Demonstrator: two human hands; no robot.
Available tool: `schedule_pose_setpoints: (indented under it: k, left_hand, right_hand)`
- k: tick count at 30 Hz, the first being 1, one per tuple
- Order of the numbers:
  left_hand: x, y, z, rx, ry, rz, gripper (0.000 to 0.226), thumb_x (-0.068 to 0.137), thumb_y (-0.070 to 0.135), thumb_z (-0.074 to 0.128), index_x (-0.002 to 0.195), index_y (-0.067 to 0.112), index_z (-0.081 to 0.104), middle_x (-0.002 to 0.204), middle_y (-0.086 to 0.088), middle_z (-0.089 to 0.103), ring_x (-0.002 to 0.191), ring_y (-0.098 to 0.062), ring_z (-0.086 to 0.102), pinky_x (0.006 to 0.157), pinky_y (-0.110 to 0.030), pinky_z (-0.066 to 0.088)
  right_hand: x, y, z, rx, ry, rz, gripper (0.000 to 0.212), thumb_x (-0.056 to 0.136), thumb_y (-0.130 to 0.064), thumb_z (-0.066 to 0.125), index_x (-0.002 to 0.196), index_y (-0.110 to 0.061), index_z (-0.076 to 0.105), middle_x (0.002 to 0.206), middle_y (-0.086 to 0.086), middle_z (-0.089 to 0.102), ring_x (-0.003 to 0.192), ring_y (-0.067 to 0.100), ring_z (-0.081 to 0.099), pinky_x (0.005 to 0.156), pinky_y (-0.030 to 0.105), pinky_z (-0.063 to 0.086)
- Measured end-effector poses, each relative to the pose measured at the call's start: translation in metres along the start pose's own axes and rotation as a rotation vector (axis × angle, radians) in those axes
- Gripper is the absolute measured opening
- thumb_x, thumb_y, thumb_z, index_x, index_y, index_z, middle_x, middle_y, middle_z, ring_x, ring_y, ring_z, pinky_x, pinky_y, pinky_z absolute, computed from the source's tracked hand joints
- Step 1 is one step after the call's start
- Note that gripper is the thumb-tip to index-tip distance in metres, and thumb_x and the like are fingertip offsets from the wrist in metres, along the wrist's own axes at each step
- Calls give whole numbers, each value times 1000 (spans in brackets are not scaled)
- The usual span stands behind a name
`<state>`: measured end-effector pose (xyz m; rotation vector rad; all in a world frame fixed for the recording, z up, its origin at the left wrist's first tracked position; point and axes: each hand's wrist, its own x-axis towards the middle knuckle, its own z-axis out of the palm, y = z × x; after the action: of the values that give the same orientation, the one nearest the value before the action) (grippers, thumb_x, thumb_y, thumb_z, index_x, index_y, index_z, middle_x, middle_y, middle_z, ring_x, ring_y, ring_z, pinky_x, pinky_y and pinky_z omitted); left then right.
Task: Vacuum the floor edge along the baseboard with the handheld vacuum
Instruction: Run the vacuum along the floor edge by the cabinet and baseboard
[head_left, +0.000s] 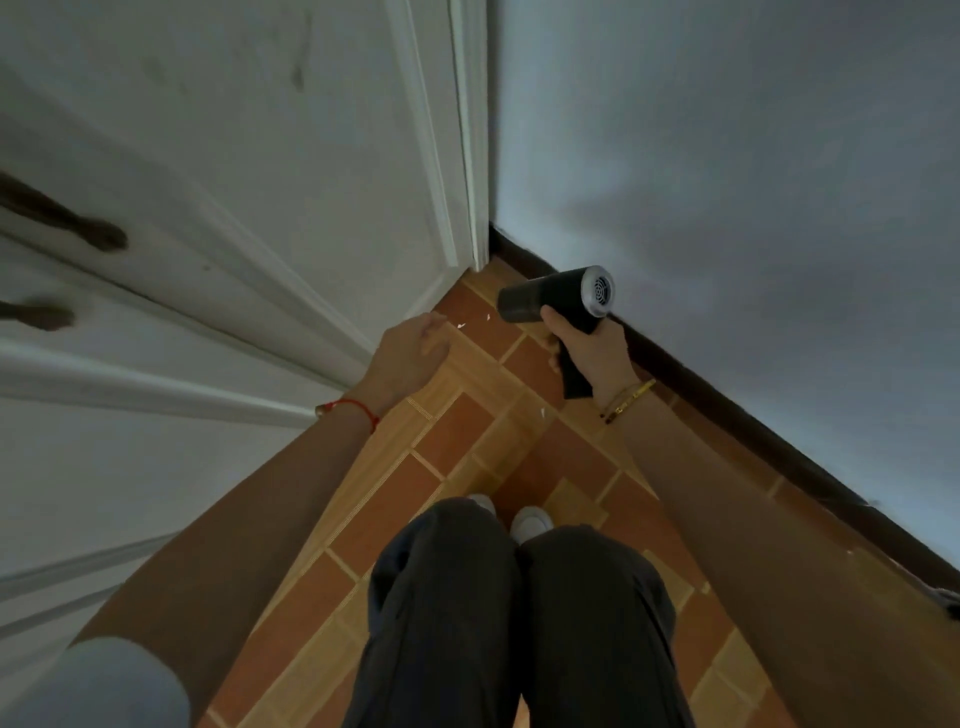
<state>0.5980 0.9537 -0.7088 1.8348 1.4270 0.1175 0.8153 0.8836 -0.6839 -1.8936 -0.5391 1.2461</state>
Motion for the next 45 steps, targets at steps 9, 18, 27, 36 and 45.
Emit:
schedule_pose_setpoints:
  k: [9, 18, 27, 36, 45]
  left_hand:
    - [91, -150, 131, 210, -54, 20, 56, 99, 28, 54, 149, 8, 38, 148, -14, 48, 130, -28, 50, 110, -36, 39]
    - [149, -214, 217, 499, -98, 10, 77, 100, 49, 39, 158, 13, 4, 166, -7, -4, 153, -29, -5, 121, -50, -2]
    - [155, -242, 240, 533, -131, -36, 92, 96, 56, 43, 155, 15, -14, 163, -4, -22, 150, -25, -19, 119, -55, -7]
    - [155, -249, 252, 566, -121, -35, 108, 90, 56, 55, 152, 13, -23, 160, -5, -31, 148, -27, -26, 120, -56, -5]
    - [156, -242, 251, 640, -208, -101, 107, 93, 55, 50, 149, 11, -29, 157, -5, -37, 146, -28, -29, 120, -59, -2]
  right_hand:
    - [144, 136, 63, -120, 20, -118, 27, 78, -34, 78, 71, -13, 63, 59, 4, 65, 44, 13, 59, 51, 26, 52]
    - [232, 192, 117, -266, 27, -364, 30, 80, -38, 76, 66, -17, 60, 52, -4, 60, 35, -1, 54, 39, 9, 41]
    - [265, 199, 136, -369, -18, -488, 34, 82, -42, 73, 90, -10, 66, 69, -2, 64, 43, 1, 57, 45, 15, 47]
    - [274, 201, 142, -416, -59, -522, 44, 81, -47, 73, 100, -8, 67, 83, 6, 71, 65, 12, 67, 58, 29, 57]
    - [284, 196, 105, -368, 117, -497, 54, 78, -54, 71, 114, -14, 64, 104, 1, 70, 91, 17, 70, 74, 31, 57]
